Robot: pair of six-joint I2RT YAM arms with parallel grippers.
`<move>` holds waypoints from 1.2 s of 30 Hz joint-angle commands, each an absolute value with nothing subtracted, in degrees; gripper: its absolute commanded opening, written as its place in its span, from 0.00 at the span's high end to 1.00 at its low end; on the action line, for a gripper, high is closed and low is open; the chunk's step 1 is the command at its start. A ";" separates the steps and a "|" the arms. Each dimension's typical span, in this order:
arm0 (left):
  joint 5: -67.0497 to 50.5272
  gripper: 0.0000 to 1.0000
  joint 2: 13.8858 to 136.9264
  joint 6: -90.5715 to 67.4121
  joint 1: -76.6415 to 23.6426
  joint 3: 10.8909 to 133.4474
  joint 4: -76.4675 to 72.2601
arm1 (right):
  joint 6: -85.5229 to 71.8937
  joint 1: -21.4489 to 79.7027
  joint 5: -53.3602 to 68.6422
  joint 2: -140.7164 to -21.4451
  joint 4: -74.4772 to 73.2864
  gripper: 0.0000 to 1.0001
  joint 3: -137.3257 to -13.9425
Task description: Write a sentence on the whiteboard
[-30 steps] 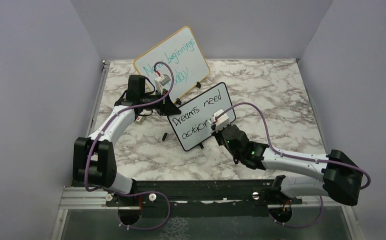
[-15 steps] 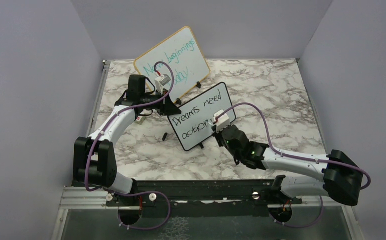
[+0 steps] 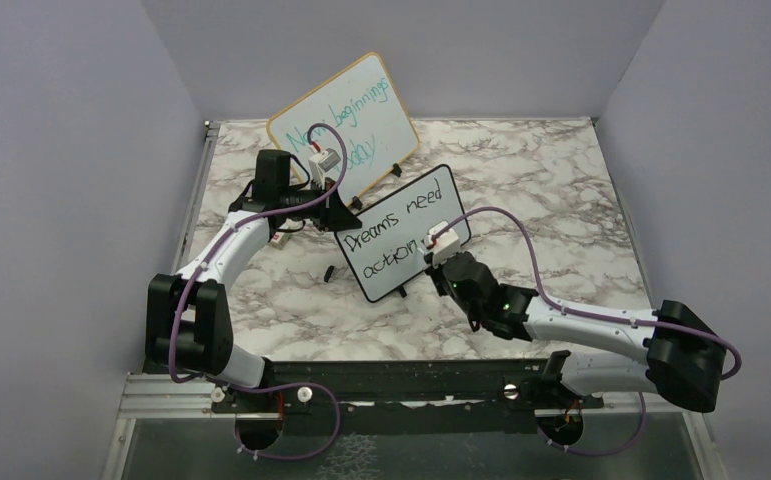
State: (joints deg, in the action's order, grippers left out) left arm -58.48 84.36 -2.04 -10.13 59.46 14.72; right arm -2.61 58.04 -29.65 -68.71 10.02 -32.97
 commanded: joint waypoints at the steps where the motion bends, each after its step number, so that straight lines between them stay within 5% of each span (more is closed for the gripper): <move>1: -57.83 1.00 85.61 -0.26 -10.37 59.50 18.10 | -3.58 57.83 -28.76 -68.16 7.93 1.00 -31.89; 36: -57.56 1.00 85.96 -0.26 -10.37 59.68 18.45 | -1.28 52.55 -24.70 -65.76 15.09 1.00 -32.45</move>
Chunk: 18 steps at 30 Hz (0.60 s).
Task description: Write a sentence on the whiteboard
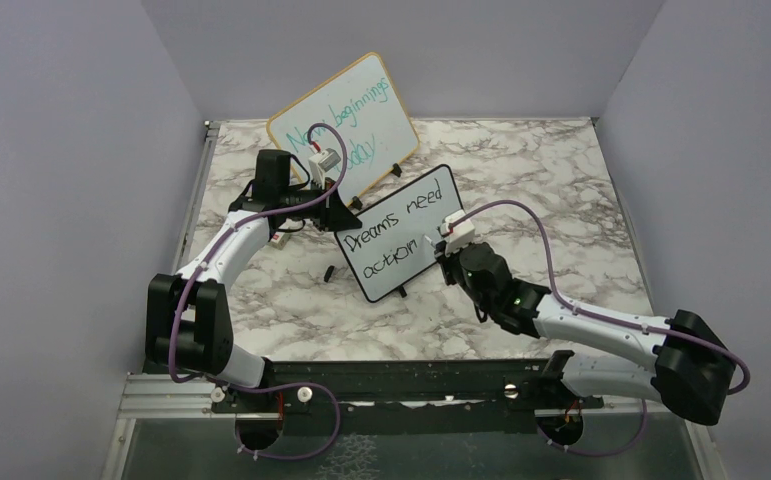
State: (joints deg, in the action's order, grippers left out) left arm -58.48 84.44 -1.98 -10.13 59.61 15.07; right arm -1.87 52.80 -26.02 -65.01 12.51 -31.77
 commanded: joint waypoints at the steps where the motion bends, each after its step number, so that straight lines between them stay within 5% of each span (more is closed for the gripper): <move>1: -57.57 1.00 85.91 -0.26 -10.37 59.68 18.46 | -1.24 52.56 -24.76 -65.88 15.42 1.00 -32.49; 18: -57.66 1.00 85.87 -0.26 -10.37 59.68 18.46 | -2.70 51.94 -23.96 -67.32 12.58 1.00 -32.23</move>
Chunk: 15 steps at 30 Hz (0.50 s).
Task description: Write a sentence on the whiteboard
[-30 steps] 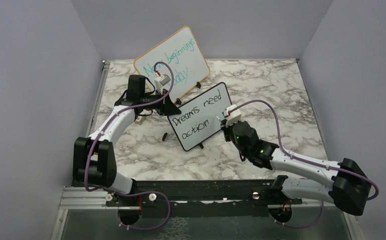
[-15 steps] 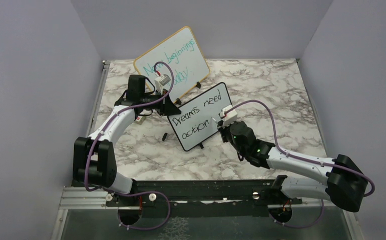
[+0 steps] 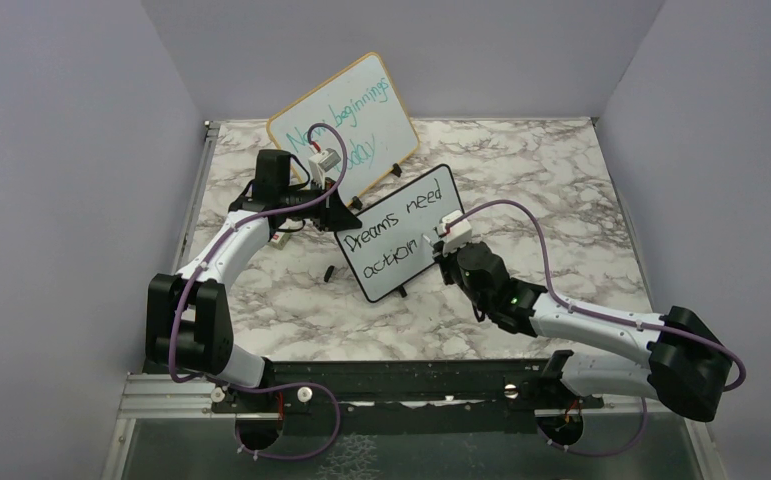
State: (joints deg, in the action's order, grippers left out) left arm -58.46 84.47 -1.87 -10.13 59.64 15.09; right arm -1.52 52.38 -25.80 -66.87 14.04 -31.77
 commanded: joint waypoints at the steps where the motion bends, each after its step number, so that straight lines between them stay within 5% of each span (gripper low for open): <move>1: -57.62 1.00 85.79 -0.26 -10.37 59.68 18.46 | -2.99 51.94 -23.73 -66.98 12.16 1.00 -31.86; 15: -57.30 1.00 85.87 -0.26 -10.37 59.68 18.49 | -4.59 51.94 -22.59 -65.21 8.85 1.00 -30.19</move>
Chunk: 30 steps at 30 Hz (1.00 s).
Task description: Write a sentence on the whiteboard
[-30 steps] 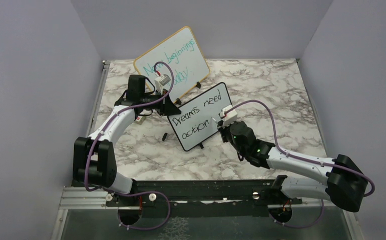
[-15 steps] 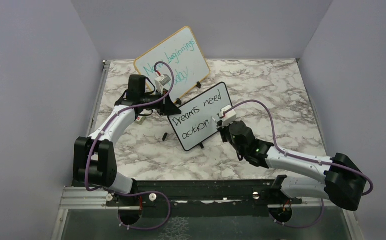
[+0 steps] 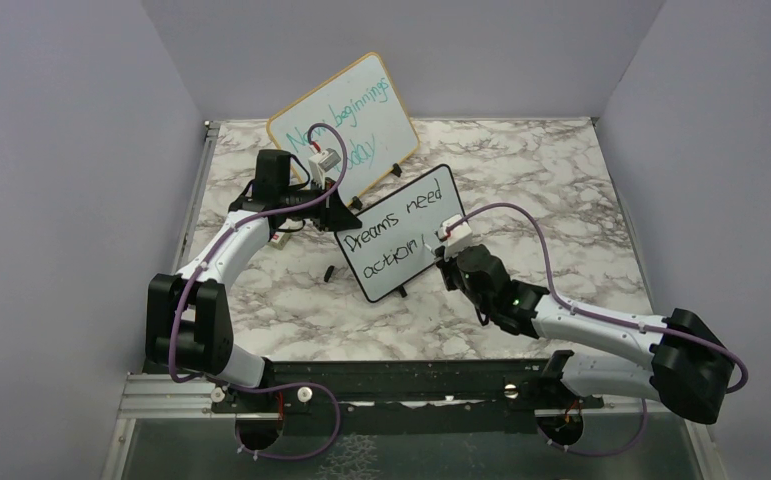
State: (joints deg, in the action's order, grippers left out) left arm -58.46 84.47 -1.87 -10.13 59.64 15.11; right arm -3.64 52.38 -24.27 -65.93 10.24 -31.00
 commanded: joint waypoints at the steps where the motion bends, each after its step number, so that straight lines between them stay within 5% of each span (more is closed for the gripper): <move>1: -57.30 1.00 85.87 -0.26 -10.37 59.68 18.49 | -4.64 51.94 -22.69 -65.21 8.87 1.00 -30.06; 30: -57.84 1.00 86.04 -0.26 -10.37 59.73 18.54 | -2.13 50.75 -27.19 -66.16 16.56 1.00 -31.56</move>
